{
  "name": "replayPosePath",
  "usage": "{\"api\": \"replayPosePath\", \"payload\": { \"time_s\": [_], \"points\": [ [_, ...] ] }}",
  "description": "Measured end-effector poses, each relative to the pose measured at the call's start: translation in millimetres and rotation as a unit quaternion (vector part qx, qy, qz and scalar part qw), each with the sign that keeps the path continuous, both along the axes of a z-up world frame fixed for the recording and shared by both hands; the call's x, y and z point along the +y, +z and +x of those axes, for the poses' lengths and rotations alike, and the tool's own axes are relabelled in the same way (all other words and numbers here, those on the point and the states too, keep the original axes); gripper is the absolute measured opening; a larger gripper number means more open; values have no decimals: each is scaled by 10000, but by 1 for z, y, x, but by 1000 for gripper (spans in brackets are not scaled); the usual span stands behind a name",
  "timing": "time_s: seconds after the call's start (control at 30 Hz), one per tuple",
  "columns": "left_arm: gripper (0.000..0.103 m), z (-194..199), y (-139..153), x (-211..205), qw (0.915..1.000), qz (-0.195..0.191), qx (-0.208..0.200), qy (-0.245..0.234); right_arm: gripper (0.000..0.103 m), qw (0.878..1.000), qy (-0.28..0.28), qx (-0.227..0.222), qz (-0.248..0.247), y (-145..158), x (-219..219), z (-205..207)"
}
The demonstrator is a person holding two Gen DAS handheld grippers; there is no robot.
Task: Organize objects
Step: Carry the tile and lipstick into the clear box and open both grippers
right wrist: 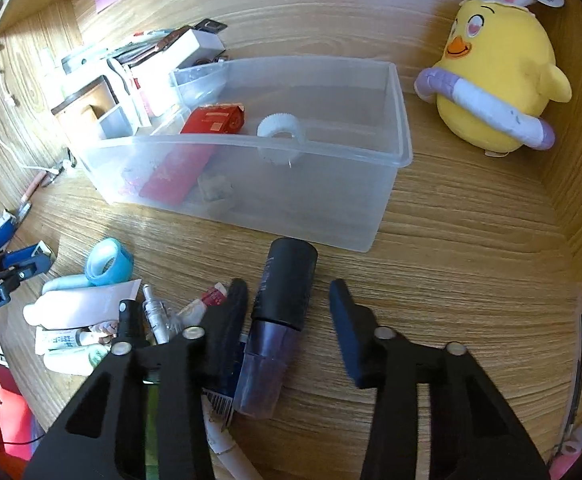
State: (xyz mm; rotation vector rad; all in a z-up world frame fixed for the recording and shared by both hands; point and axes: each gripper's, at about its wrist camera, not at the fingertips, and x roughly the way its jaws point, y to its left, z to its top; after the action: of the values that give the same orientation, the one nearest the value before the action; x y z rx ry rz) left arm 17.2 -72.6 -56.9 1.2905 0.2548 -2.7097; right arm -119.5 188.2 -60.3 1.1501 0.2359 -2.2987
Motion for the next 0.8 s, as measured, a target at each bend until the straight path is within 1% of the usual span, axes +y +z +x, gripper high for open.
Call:
{"api": "replayPosePath", "payload": {
  "time_s": [0.1, 0.3, 0.5, 0.8],
  "points": [
    [34, -2, 0, 1, 10000, 15, 14, -8, 23, 9998, 51, 131, 106, 0, -4, 4],
    [33, -5, 9, 1, 9998, 81, 165, -6, 23, 9991, 38, 413, 129, 7, 0, 13],
    [33, -13, 28, 10, 9988, 121, 457, -107, 23, 9978, -66, 653, -74, 24, 15, 22],
    [33, -31, 59, 25, 9941, 263, 997, -324, 23, 9915, -193, 1196, -481, 67, 28, 31]
  ]
}}
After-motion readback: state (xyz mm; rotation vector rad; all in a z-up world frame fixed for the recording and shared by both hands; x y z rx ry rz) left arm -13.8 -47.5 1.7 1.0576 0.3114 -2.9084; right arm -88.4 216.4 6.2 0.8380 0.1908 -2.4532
